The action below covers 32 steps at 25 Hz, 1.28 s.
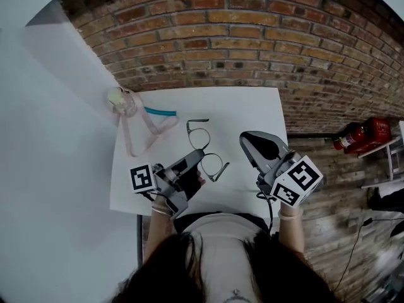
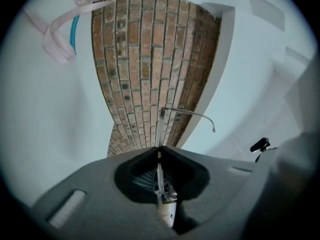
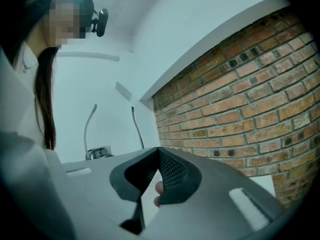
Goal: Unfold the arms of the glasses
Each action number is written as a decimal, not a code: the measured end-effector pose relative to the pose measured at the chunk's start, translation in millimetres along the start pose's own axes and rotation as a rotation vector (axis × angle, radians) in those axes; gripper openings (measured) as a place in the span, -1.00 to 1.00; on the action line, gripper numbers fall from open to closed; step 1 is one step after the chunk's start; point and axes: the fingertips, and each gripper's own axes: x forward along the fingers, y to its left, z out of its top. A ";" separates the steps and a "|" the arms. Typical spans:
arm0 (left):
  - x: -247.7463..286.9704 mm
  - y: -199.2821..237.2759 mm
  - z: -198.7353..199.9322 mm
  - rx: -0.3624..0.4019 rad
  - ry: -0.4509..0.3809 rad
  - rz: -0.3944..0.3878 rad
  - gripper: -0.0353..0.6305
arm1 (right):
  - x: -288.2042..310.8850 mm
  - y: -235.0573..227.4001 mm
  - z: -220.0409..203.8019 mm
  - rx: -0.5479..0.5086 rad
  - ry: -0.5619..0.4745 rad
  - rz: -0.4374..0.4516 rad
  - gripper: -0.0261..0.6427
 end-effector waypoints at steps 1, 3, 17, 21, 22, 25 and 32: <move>0.0 -0.4 -0.4 -0.001 0.003 -0.001 -0.82 | 0.3 -3.0 -2.4 -0.003 0.008 -0.018 -0.90; -0.1 -1.3 -1.2 -0.002 0.006 -0.003 -0.82 | 0.7 -8.6 -7.2 -0.011 0.024 -0.052 -0.90; 1.9 -3.6 -3.7 -0.003 0.032 -0.009 -0.82 | 3.5 -33.3 -49.1 -0.103 0.159 -0.216 -0.90; 2.1 -6.1 -5.5 0.001 0.041 -0.015 -0.82 | 2.6 -35.8 -54.2 -0.106 0.173 -0.232 -0.90; 2.4 -6.7 -6.1 0.001 0.044 -0.016 -0.82 | 2.0 -37.0 -55.2 -0.107 0.176 -0.239 -0.90; 3.5 -7.1 -7.6 -0.001 0.049 -0.017 -0.82 | 0.4 -39.9 -58.4 -0.116 0.188 -0.257 -0.90; 4.5 -3.8 -9.4 -0.006 0.057 -0.011 -0.82 | -2.3 -44.0 -68.3 -0.130 0.221 -0.284 -0.90</move>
